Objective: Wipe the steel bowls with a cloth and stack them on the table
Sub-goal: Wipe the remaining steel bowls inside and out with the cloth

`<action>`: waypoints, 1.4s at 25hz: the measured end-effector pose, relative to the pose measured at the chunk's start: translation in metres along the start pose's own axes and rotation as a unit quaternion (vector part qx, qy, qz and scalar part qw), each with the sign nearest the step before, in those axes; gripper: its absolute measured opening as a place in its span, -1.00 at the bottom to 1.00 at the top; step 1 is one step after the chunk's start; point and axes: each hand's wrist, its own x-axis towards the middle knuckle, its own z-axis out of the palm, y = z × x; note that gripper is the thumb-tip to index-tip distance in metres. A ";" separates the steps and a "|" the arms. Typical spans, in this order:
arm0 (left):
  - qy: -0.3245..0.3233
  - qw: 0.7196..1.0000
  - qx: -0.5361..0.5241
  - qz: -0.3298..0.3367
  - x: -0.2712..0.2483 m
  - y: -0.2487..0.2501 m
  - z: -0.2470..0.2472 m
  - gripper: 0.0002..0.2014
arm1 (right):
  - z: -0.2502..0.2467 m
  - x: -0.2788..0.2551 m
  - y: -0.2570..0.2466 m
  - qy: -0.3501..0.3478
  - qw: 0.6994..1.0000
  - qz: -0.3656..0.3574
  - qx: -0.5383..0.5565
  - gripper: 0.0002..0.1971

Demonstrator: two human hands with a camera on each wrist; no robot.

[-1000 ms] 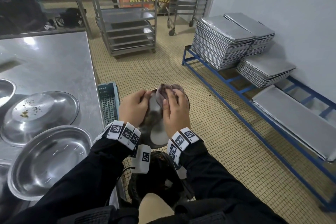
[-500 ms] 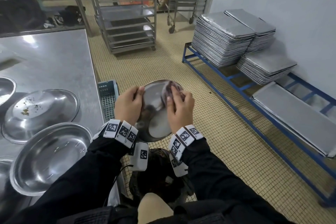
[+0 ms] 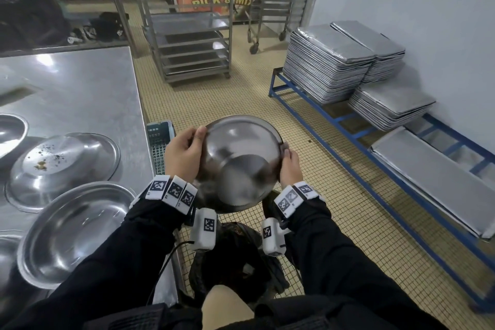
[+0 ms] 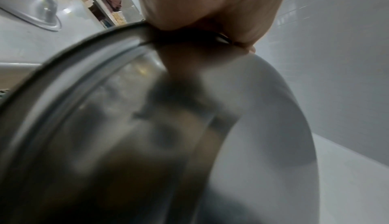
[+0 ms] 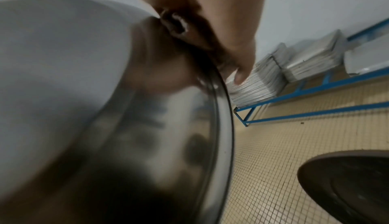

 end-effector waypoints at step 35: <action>-0.033 0.999 0.017 -0.003 -0.012 0.017 0.008 -0.64 | 0.006 -0.011 -0.008 0.077 0.958 -0.242 -0.132 -0.65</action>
